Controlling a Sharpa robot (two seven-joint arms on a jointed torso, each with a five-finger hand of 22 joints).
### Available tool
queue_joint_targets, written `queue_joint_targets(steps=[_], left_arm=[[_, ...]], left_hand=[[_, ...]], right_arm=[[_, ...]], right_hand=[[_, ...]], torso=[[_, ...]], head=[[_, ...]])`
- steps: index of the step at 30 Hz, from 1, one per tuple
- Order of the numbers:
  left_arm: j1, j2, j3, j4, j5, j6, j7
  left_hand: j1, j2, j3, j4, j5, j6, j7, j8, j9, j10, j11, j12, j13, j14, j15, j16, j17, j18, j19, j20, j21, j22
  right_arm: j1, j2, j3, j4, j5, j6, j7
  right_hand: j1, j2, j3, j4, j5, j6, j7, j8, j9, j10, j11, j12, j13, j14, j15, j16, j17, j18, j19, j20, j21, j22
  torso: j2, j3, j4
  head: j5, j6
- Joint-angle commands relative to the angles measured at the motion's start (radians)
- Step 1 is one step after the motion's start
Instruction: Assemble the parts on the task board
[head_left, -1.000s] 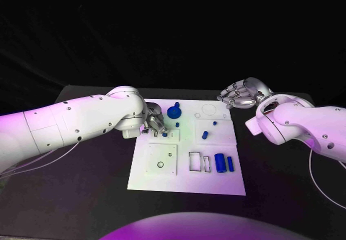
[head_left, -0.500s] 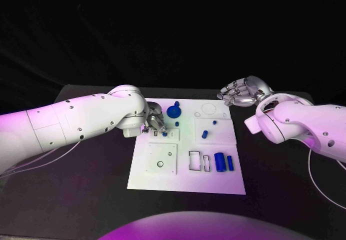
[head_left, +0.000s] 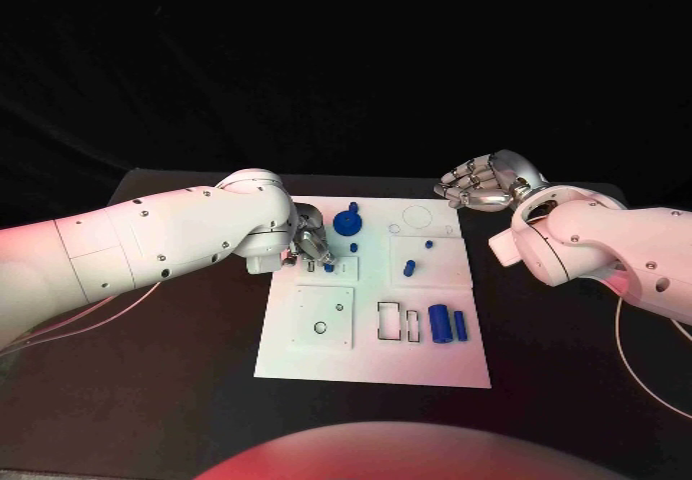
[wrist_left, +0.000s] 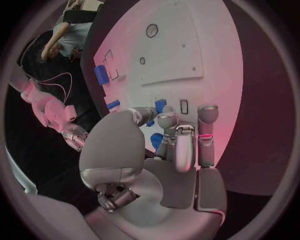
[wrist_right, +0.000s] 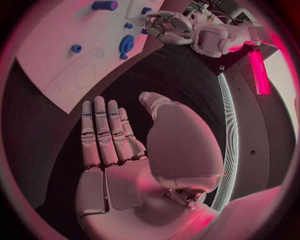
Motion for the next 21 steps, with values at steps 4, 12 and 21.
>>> queue_joint_targets(steps=[4, 12, 21], left_arm=[[-0.003, -0.001, -0.003, 0.000, 0.004, 0.019, -0.021], [-0.003, -0.004, -0.003, 0.001, 0.008, 0.000, -0.017], [-0.004, -0.012, -0.001, 0.002, 0.008, -0.026, -0.014]], left_hand=[[-0.064, -0.011, 0.169, -0.175, -0.025, -0.008, -0.016, -0.009, -0.004, 0.015, -0.004, 0.005, 0.000, 0.088, -0.010, 0.004, 0.198, -0.009, 0.009, 0.001, 0.000, 0.004], [-0.186, -0.060, -0.079, -0.031, -0.044, 0.032, -0.020, -0.034, -0.029, 0.013, -0.006, 0.014, 0.009, 0.088, -0.013, 0.003, 0.196, -0.011, 0.021, -0.003, -0.025, 0.002], [-0.228, -0.061, -0.218, 0.018, -0.027, 0.043, -0.022, -0.040, -0.035, 0.018, -0.007, 0.018, 0.017, 0.089, -0.014, 0.003, 0.199, -0.011, 0.033, -0.004, -0.029, 0.009]], right_arm=[[0.000, -0.001, 0.000, 0.002, 0.002, -0.003, 0.013], [0.000, -0.002, 0.000, 0.002, 0.002, -0.003, 0.013], [-0.001, -0.003, 0.000, 0.003, 0.002, -0.002, 0.014]], right_hand=[[0.009, 0.000, -0.010, 0.000, 0.007, -0.010, 0.036, 0.002, -0.003, -0.001, 0.009, -0.006, -0.002, -0.010, 0.002, -0.008, -0.002, 0.011, -0.009, 0.000, -0.001, -0.003], [0.009, -0.001, -0.017, 0.001, 0.004, -0.015, 0.038, 0.001, -0.006, -0.004, 0.011, -0.008, -0.007, -0.013, 0.004, -0.012, -0.007, 0.011, -0.013, 0.002, 0.000, -0.008], [0.015, -0.001, -0.024, -0.003, 0.002, -0.018, 0.039, 0.002, -0.009, -0.007, 0.013, -0.010, -0.013, -0.019, 0.006, -0.018, -0.014, 0.012, -0.017, 0.004, 0.000, -0.015]], torso=[[0.000, -0.0002, -0.0002], [0.000, -0.0002, 0.0001], [-0.001, 0.0004, 0.0000]], head=[[0.000, -0.001], [-0.001, 0.000], [-0.001, 0.002]])
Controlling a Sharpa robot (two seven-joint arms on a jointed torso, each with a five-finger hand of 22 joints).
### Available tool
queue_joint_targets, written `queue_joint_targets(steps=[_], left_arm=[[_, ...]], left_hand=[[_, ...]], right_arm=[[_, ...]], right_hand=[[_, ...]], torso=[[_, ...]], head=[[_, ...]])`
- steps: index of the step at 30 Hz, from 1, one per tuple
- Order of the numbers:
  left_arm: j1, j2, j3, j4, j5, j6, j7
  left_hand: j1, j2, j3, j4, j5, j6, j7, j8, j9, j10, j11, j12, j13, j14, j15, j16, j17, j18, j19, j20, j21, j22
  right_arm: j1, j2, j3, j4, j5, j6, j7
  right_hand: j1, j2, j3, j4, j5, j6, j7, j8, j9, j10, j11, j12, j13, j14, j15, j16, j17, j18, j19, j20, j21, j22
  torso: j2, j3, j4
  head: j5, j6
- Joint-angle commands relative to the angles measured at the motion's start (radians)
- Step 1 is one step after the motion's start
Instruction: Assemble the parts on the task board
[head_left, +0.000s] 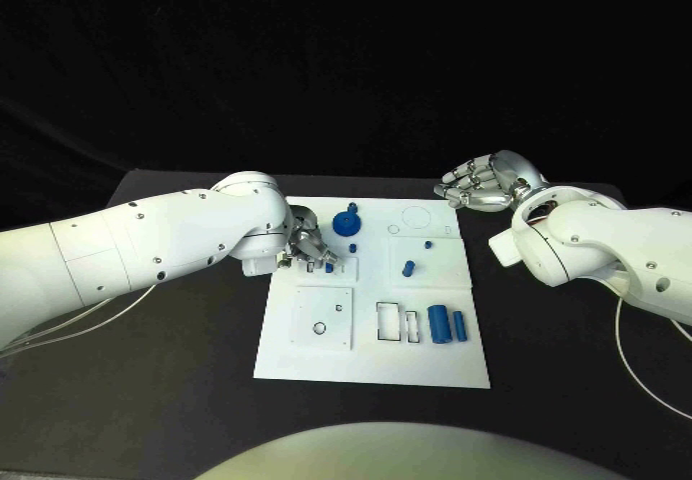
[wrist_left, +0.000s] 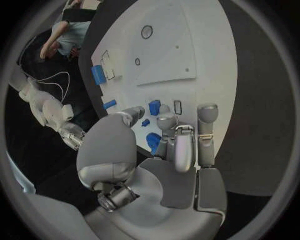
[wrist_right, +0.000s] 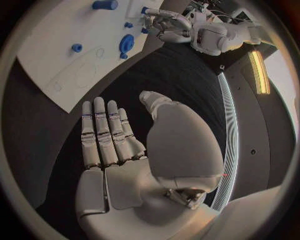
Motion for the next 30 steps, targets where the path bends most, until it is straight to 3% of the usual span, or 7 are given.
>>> queue_joint_targets(steps=[1, 11, 14, 18, 23, 25, 30], left_arm=[[0.000, 0.000, 0.002, 0.003, 0.006, -0.020, -0.001], [-0.001, -0.016, 0.015, 0.015, 0.002, -0.036, -0.003], [0.000, -0.028, 0.030, 0.026, 0.012, -0.033, 0.000], [0.005, -0.052, 0.060, 0.043, 0.066, -0.017, 0.003], [0.027, -0.075, 0.082, 0.033, 0.083, 0.025, -0.008], [0.043, -0.078, 0.087, 0.011, 0.063, 0.044, -0.014], [0.076, -0.069, 0.092, -0.055, 0.019, 0.070, -0.019]], left_hand=[[-0.019, 0.001, -0.021, 0.001, 0.004, 0.009, -0.001, -0.006, -0.001, 0.004, 0.000, 0.006, 0.002, 0.089, -0.007, 0.003, 0.200, -0.011, 0.010, -0.002, -0.005, 0.001], [-0.030, 0.015, -0.053, 0.001, -0.001, 0.015, -0.005, -0.003, 0.000, 0.007, -0.003, 0.009, 0.006, 0.090, -0.009, 0.004, 0.203, -0.012, 0.015, -0.004, -0.004, 0.006], [-0.010, 0.021, -0.061, -0.002, 0.018, 0.014, -0.007, -0.002, 0.000, 0.008, -0.004, 0.008, 0.005, 0.090, -0.011, 0.004, 0.202, -0.012, 0.016, -0.005, -0.006, 0.007], [0.042, 0.028, -0.076, -0.003, 0.062, -0.013, 0.001, -0.025, -0.009, -0.005, 0.001, -0.005, -0.013, 0.087, -0.007, 0.001, 0.193, -0.012, 0.016, -0.004, -0.012, 0.008], [0.075, 0.035, -0.090, -0.002, 0.083, -0.052, 0.019, -0.061, -0.027, -0.042, 0.015, -0.034, -0.056, 0.079, 0.005, -0.006, 0.168, -0.010, 0.000, 0.005, -0.032, -0.005], [0.101, 0.048, -0.091, -0.003, 0.089, -0.082, 0.033, -0.081, -0.039, -0.100, 0.029, -0.080, -0.123, 0.056, 0.017, -0.026, 0.104, -0.003, -0.035, 0.015, -0.071, -0.037], [0.105, 0.050, -0.096, -0.001, 0.082, -0.092, 0.039, -0.089, -0.044, -0.110, 0.035, -0.084, -0.131, 0.050, 0.022, -0.030, 0.091, 0.000, -0.049, 0.020, -0.088, -0.050]], right_arm=[[-0.001, 0.000, 0.000, 0.002, -0.003, 0.000, 0.011], [-0.001, -0.002, 0.000, 0.002, -0.003, 0.002, 0.012], [-0.001, -0.002, 0.000, 0.000, -0.003, 0.002, 0.012], [-0.001, -0.001, 0.000, -0.004, -0.003, 0.002, 0.013], [-0.002, 0.000, -0.001, -0.008, -0.004, 0.003, 0.013], [-0.002, 0.000, -0.001, -0.009, -0.004, 0.004, 0.013], [-0.002, 0.003, -0.001, -0.012, -0.004, 0.005, 0.012]], right_hand=[[0.011, 0.003, -0.006, -0.002, 0.002, -0.005, 0.041, 0.002, -0.001, 0.000, 0.006, -0.006, -0.001, -0.005, -0.001, -0.003, -0.001, 0.012, -0.007, 0.001, 0.000, -0.001], [0.013, 0.007, -0.018, -0.001, 0.003, -0.010, 0.043, 0.004, -0.006, -0.003, 0.009, -0.007, -0.008, -0.020, 0.004, -0.014, -0.012, 0.012, -0.011, 0.004, 0.001, -0.011], [0.013, 0.007, -0.018, -0.001, 0.003, -0.010, 0.043, 0.004, -0.006, -0.003, 0.009, -0.007, -0.009, -0.021, 0.004, -0.015, -0.012, 0.011, -0.012, 0.004, 0.001, -0.011], [0.014, 0.007, -0.019, -0.001, 0.003, -0.010, 0.044, 0.004, -0.006, -0.003, 0.009, -0.007, -0.009, -0.021, 0.004, -0.016, -0.013, 0.012, -0.012, 0.004, 0.001, -0.012], [0.015, 0.008, -0.019, -0.002, 0.004, -0.011, 0.044, 0.004, -0.006, -0.003, 0.009, -0.007, -0.010, -0.022, 0.004, -0.016, -0.014, 0.012, -0.012, 0.005, 0.001, -0.012], [0.015, 0.008, -0.019, -0.002, 0.004, -0.011, 0.044, 0.004, -0.006, -0.003, 0.009, -0.007, -0.010, -0.022, 0.004, -0.016, -0.014, 0.012, -0.012, 0.005, 0.001, -0.012], [0.017, 0.008, -0.018, -0.003, 0.004, -0.010, 0.043, 0.005, -0.007, -0.003, 0.009, -0.007, -0.010, -0.022, 0.004, -0.016, -0.014, 0.012, -0.012, 0.005, 0.001, -0.013]], torso=[[0.000, 0.0006, -0.0002], [-0.002, 0.0005, 0.0003], [-0.002, -0.0005, 0.0028], [-0.003, -0.0003, 0.0025], [-0.003, -0.0002, 0.0025], [-0.003, 0.0005, 0.0018], [0.000, -0.0009, 0.0012]], head=[[0.000, 0.001], [0.001, 0.004], [0.001, 0.010], [0.001, 0.017], [0.003, 0.023], [0.005, 0.025], [0.008, 0.032]])
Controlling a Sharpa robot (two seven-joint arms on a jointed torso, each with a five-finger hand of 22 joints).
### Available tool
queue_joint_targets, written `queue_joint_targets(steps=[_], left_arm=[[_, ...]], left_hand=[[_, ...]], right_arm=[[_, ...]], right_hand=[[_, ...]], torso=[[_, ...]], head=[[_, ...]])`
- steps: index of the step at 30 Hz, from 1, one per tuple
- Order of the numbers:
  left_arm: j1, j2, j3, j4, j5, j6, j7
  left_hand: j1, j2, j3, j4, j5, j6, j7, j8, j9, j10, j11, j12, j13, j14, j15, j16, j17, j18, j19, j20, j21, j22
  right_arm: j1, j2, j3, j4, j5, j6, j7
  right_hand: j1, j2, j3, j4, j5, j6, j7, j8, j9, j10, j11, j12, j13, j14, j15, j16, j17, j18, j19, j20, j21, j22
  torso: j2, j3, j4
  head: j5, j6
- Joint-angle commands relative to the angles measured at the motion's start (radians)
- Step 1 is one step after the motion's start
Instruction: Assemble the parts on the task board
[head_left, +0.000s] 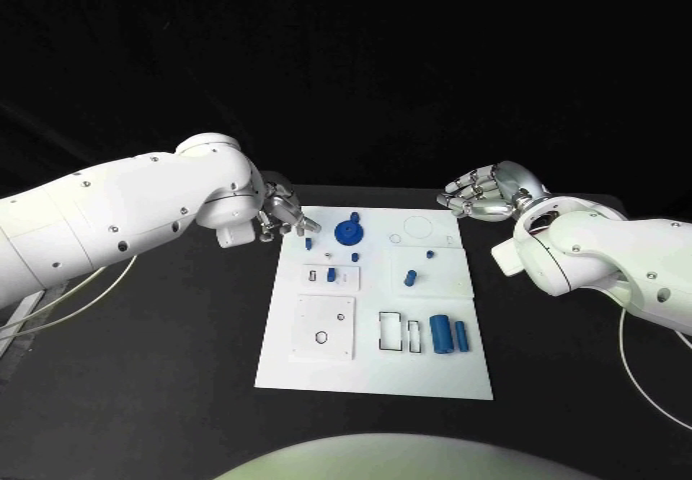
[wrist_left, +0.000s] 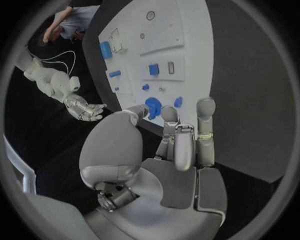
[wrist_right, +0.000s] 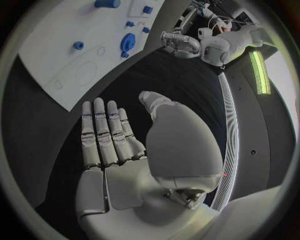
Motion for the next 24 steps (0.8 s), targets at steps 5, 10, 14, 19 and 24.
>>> queue_joint_targets(steps=[5, 10, 14, 19, 24], left_arm=[[0.023, 0.018, 0.002, -0.069, -0.038, 0.072, -0.012], [0.028, 0.038, 0.002, -0.107, -0.043, 0.090, -0.012], [0.028, 0.061, 0.001, -0.139, -0.044, 0.109, -0.014], [0.024, 0.100, -0.005, -0.196, -0.044, 0.132, -0.011], [0.016, 0.133, -0.014, -0.242, -0.044, 0.151, 0.004]], left_hand=[[0.008, 0.001, -0.011, 0.002, 0.001, -0.011, 0.004, -0.019, -0.014, -0.010, 0.005, -0.008, -0.014, 0.048, 0.008, -0.003, 0.090, 0.001, -0.006, 0.005, -0.006, 0.000], [0.006, 0.002, -0.014, 0.003, 0.000, -0.008, 0.005, -0.022, -0.018, -0.016, 0.007, -0.015, -0.024, 0.048, 0.010, -0.003, 0.089, 0.001, -0.006, 0.006, -0.007, 0.001], [0.005, 0.003, -0.014, 0.003, 0.000, -0.006, 0.005, -0.023, -0.019, -0.017, 0.007, -0.015, -0.024, 0.048, 0.010, -0.002, 0.092, 0.001, -0.006, 0.007, -0.007, 0.002], [-0.005, 0.008, -0.022, 0.004, -0.009, -0.007, 0.008, -0.033, -0.029, -0.018, 0.009, -0.015, -0.026, 0.048, 0.012, -0.002, 0.091, 0.002, -0.006, 0.010, -0.008, 0.003], [-0.010, 0.013, -0.026, 0.004, -0.013, -0.007, 0.009, -0.039, -0.035, -0.016, 0.011, -0.011, -0.022, 0.049, 0.013, -0.001, 0.096, 0.002, -0.005, 0.011, -0.008, 0.005]], right_arm=[[-0.001, 0.005, 0.000, -0.002, -0.005, 0.006, 0.011], [-0.001, 0.006, 0.000, -0.003, -0.005, 0.005, 0.010], [-0.001, 0.008, 0.000, -0.004, -0.005, 0.005, 0.010], [-0.001, 0.010, 0.000, -0.005, -0.004, 0.006, 0.011], [-0.001, 0.014, 0.000, -0.006, -0.004, 0.006, 0.012]], right_hand=[[0.009, 0.000, -0.005, -0.003, 0.004, -0.007, 0.047, 0.005, -0.001, 0.001, 0.005, -0.007, -0.001, -0.006, -0.001, -0.004, -0.001, 0.012, -0.008, 0.001, 0.001, -0.001], [0.010, 0.001, -0.005, -0.003, 0.005, -0.007, 0.047, 0.005, -0.001, 0.001, 0.005, -0.006, -0.002, -0.006, -0.001, -0.004, -0.001, 0.012, -0.008, 0.001, 0.002, -0.001], [0.010, 0.001, -0.005, -0.003, 0.005, -0.007, 0.047, 0.006, -0.001, 0.001, 0.005, -0.006, -0.002, -0.006, -0.001, -0.004, -0.002, 0.012, -0.007, 0.001, 0.002, -0.002], [0.010, 0.001, -0.005, -0.003, 0.005, -0.007, 0.047, 0.006, -0.001, 0.001, 0.005, -0.006, -0.002, -0.006, -0.001, -0.004, -0.002, 0.012, -0.007, 0.001, 0.002, -0.002], [0.010, 0.002, -0.005, -0.003, 0.006, -0.006, 0.047, 0.006, -0.001, 0.001, 0.005, -0.006, -0.002, -0.006, -0.001, -0.004, -0.002, 0.012, -0.007, 0.001, 0.002, -0.002]], torso=[[0.005, -0.0015, -0.0025], [0.004, -0.0019, 0.0003], [0.004, -0.0016, 0.0006], [0.004, -0.0026, -0.0024], [0.004, -0.0013, -0.0037]], head=[[0.002, 0.011], [0.001, 0.008], [0.000, 0.006], [0.005, 0.003], [0.007, 0.005]])
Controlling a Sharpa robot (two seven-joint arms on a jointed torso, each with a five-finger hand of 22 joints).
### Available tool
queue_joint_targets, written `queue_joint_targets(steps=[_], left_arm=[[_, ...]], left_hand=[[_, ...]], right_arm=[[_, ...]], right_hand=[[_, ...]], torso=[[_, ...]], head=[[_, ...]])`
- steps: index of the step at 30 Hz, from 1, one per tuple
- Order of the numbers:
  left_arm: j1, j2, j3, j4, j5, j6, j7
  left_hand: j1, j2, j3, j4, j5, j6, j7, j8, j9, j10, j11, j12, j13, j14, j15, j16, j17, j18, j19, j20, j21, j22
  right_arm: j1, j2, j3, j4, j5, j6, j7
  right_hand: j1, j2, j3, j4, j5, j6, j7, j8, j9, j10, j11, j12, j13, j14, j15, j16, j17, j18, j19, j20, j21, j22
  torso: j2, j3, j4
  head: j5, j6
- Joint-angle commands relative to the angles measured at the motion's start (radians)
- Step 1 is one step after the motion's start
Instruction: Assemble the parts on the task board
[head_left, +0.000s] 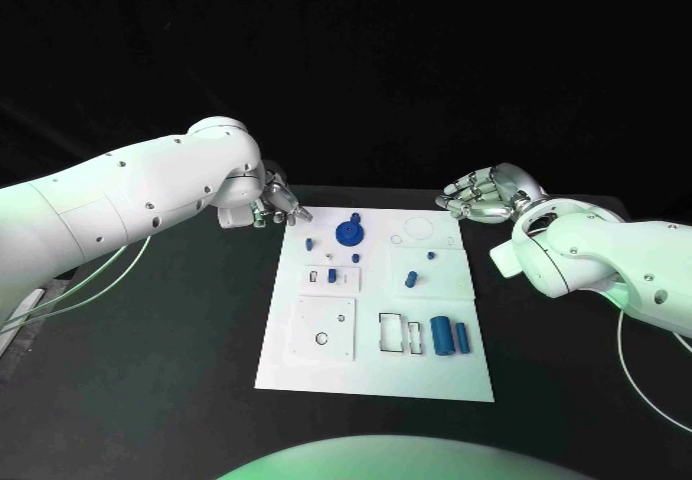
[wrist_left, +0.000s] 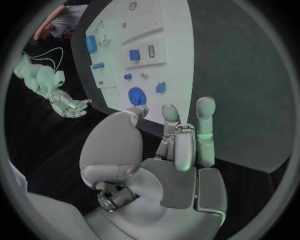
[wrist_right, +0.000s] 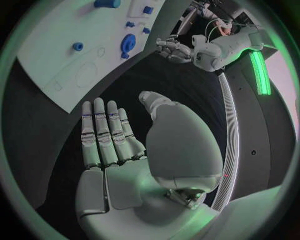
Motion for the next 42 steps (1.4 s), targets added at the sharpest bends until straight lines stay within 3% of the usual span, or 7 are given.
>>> queue_joint_targets(steps=[1, 15, 18, 42], left_arm=[[-0.005, 0.018, -0.003, -0.022, -0.005, 0.054, 0.019], [-0.024, 0.070, -0.025, -0.096, -0.002, 0.052, 0.060], [-0.026, 0.076, -0.026, -0.103, 0.002, 0.049, 0.065], [-0.041, 0.092, -0.027, -0.129, 0.015, 0.067, 0.071]], left_hand=[[-0.004, 0.010, -0.005, -0.001, -0.004, -0.003, 0.005, -0.004, -0.002, 0.000, 0.002, 0.001, 0.002, 0.049, 0.007, -0.001, 0.096, 0.002, -0.001, 0.008, -0.004, 0.002], [-0.012, 0.020, -0.010, 0.000, -0.013, -0.001, 0.007, -0.010, -0.009, 0.001, 0.004, 0.005, 0.005, 0.052, 0.008, 0.003, 0.105, 0.002, 0.000, 0.010, -0.004, 0.005], [-0.017, 0.022, -0.014, 0.000, -0.017, 0.000, 0.007, -0.012, -0.012, 0.003, 0.004, 0.007, 0.006, 0.053, 0.009, 0.004, 0.107, 0.002, 0.001, 0.010, -0.004, 0.005], [0.010, 0.039, -0.009, -0.005, -0.025, 0.011, 0.005, -0.014, -0.021, 0.002, 0.002, 0.012, 0.006, 0.054, 0.008, 0.006, 0.111, 0.003, 0.001, 0.012, -0.005, 0.010]], right_arm=[[-0.001, 0.003, 0.000, 0.000, -0.005, 0.006, 0.011], [-0.001, 0.007, 0.000, 0.000, 0.000, 0.009, 0.011], [-0.001, 0.007, 0.000, 0.000, 0.002, 0.012, 0.012], [-0.001, 0.009, 0.000, 0.000, 0.004, 0.020, 0.010]], right_hand=[[0.010, 0.002, -0.005, -0.003, 0.006, -0.006, 0.047, 0.006, -0.002, 0.001, 0.005, -0.006, -0.001, -0.006, -0.001, -0.004, -0.001, 0.012, -0.007, 0.001, 0.002, -0.001], [0.013, 0.004, -0.004, -0.004, 0.007, -0.007, 0.047, 0.007, -0.003, 0.001, 0.005, -0.006, -0.003, -0.007, -0.001, -0.005, -0.004, 0.013, -0.003, 0.001, 0.004, -0.003], [0.014, 0.004, -0.004, -0.005, 0.007, -0.007, 0.047, 0.007, -0.003, 0.001, 0.005, -0.006, -0.003, -0.008, -0.001, -0.005, -0.004, 0.013, -0.003, 0.001, 0.004, -0.003], [0.016, 0.004, -0.004, -0.006, 0.006, -0.007, 0.047, 0.007, -0.003, 0.001, 0.005, -0.006, -0.004, -0.008, -0.001, -0.006, -0.005, 0.013, -0.001, 0.001, 0.005, -0.004]], torso=[[0.000, 0.0008, -0.0016], [-0.002, 0.0030, 0.0002], [-0.002, 0.0014, 0.0003], [-0.002, 0.0016, 0.0001]], head=[[0.002, 0.003], [0.004, 0.003], [0.003, 0.004], [0.003, -0.001]])
